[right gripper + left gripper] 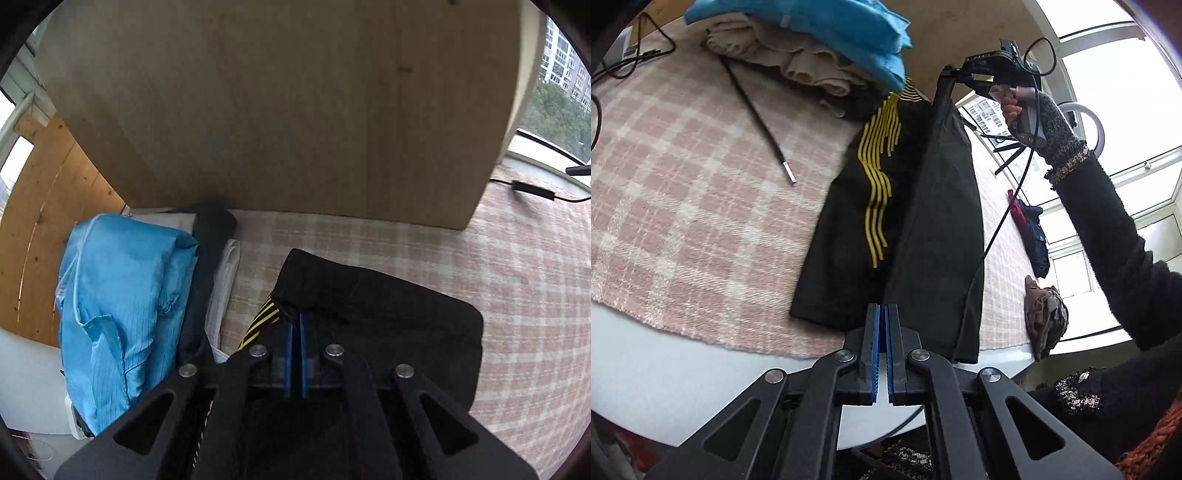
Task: Fold clothes
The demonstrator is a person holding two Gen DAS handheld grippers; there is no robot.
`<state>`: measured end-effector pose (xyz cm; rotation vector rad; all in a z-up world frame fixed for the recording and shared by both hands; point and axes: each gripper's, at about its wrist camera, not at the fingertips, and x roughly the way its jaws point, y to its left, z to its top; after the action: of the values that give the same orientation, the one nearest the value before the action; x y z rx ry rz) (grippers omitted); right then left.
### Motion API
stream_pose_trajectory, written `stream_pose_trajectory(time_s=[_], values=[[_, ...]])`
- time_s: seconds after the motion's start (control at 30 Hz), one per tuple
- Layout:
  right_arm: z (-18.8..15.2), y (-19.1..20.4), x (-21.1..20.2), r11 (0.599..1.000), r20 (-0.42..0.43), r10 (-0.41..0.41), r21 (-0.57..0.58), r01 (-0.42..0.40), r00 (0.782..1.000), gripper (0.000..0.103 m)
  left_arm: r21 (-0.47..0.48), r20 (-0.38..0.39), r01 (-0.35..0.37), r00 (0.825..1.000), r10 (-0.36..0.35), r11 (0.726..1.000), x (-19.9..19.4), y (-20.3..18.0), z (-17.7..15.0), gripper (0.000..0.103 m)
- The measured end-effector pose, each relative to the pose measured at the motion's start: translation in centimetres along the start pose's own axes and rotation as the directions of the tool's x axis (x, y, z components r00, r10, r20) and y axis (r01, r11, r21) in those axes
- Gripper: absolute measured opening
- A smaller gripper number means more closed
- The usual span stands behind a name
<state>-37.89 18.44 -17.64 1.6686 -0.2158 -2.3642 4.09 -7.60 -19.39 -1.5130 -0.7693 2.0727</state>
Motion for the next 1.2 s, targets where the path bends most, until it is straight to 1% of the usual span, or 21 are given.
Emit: stream_pose_trajectory(time_s=[0.13,0.23,0.3,0.33,0.4,0.43,0.47,0.5,0.6,0.63,0.67,0.7,0.73,0.77,0.8,0.87,0.93,1.0,1.1,1.13,1.2], values=[[-0.1,2.4,3.6,1.000,-0.040,-0.026,-0.016,0.025,0.999,0.003,-0.023,-0.013,-0.023,1.000,0.023,0.999,0.3,1.8,-0.2,0.002],[-0.1,3.1,5.5,0.999,-0.083,-0.039,-0.027,0.037,0.996,0.003,-0.041,-0.017,-0.028,0.999,0.027,0.999,0.4,2.8,-0.2,0.002],[0.0,3.4,6.2,0.999,-0.113,-0.026,-0.034,0.023,0.993,0.008,-0.046,-0.032,-0.031,0.999,0.030,0.998,0.7,3.1,-0.3,0.002],[-0.1,3.5,5.8,1.000,-0.112,-0.004,-0.031,0.001,0.994,0.011,-0.047,-0.037,-0.034,0.999,0.032,0.998,0.7,3.2,-0.3,0.002],[-0.1,3.5,5.1,0.999,-0.109,0.040,-0.026,-0.043,0.993,0.022,-0.046,-0.042,-0.048,0.998,0.047,0.998,0.6,3.3,-0.3,0.002],[-0.2,3.6,4.7,0.998,-0.108,0.062,-0.024,-0.065,0.992,0.024,-0.047,-0.046,-0.059,0.997,0.057,0.997,0.3,3.4,-0.3,0.002],[-0.3,3.6,4.0,0.995,-0.104,0.088,-0.027,-0.092,0.991,0.030,-0.050,-0.044,-0.072,0.997,0.070,0.996,-0.1,3.4,-0.2,0.002],[-0.4,3.5,2.9,0.992,-0.095,0.117,-0.034,-0.121,0.989,0.032,-0.050,-0.040,-0.087,0.996,0.085,0.995,-0.6,3.4,-0.1,0.002],[-1.3,2.3,-1.9,0.982,-0.035,0.182,-0.042,-0.184,0.983,0.033,-0.029,-0.019,-0.141,0.990,0.140,0.990,-2.4,3.1,0.7,0.004],[-1.8,1.6,-3.6,0.979,-0.009,0.198,-0.039,-0.198,0.980,0.035,-0.014,-0.016,-0.150,0.989,0.150,0.989,-2.9,2.8,1.3,0.011],[-2.3,0.7,-5.3,0.977,0.017,0.213,-0.033,-0.212,0.977,0.039,0.010,-0.015,-0.156,0.988,0.156,0.988,-3.2,2.3,2.1,0.022],[-3.1,-0.6,-6.9,0.976,0.043,0.218,-0.022,-0.217,0.975,0.044,0.043,-0.016,-0.164,0.986,0.165,0.986,-3.1,1.7,3.0,0.027],[-4.3,-1.9,-8.4,0.977,0.068,0.213,-0.009,-0.212,0.975,0.046,0.077,-0.018,-0.171,0.985,0.173,0.982,-3.0,1.0,4.1,0.032],[-5.6,-3.3,-9.8,0.980,0.089,0.199,0.005,-0.200,0.976,0.048,0.115,-0.021,-0.175,0.984,0.179,0.978,-2.5,0.2,5.3,0.032],[-7.2,-4.6,-11.1,0.984,0.105,0.174,0.021,-0.177,0.979,0.048,0.153,-0.025,-0.180,0.982,0.185,0.972,-2.0,-0.7,6.6,0.032],[-10.7,-7.3,-13.0,0.990,0.135,0.123,0.059,-0.132,0.983,0.048,0.225,-0.038,-0.177,0.981,0.190,0.958,-0.4,-2.4,9.2,0.040],[-14.3,-9.9,-14.1,0.991,0.153,0.073,0.102,-0.089,0.986,0.048,0.278,-0.060,-0.172,0.979,0.196,0.945,1.8,-3.9,11.6,0.044],[-17.3,-12.3,-14.2,0.989,0.154,0.029,0.141,-0.051,0.988,0.049,0.315,-0.090,-0.171,0.974,0.209,0.934,4.1,-4.7,13.8,0.045],[-21.2,-14.2,-13.1,0.986,0.149,-0.011,0.166,-0.014,0.989,0.049,0.331,-0.138,-0.161,0.966,0.217,0.930,7.1,-5.3,16.0,0.045],[-22.1,-14.6,-12.7,0.985,0.143,-0.011,0.172,-0.014,0.990,0.049,0.336,-0.150,-0.160,0.964,0.220,0.928,7.8,-5.4,16.4,0.045],[-23.0,-14.7,-11.7,0.984,0.118,0.022,0.174,-0.042,0.993,0.049,0.353,-0.170,-0.163,0.957,0.235,0.921,9.0,-5.7,16.8,0.045]])
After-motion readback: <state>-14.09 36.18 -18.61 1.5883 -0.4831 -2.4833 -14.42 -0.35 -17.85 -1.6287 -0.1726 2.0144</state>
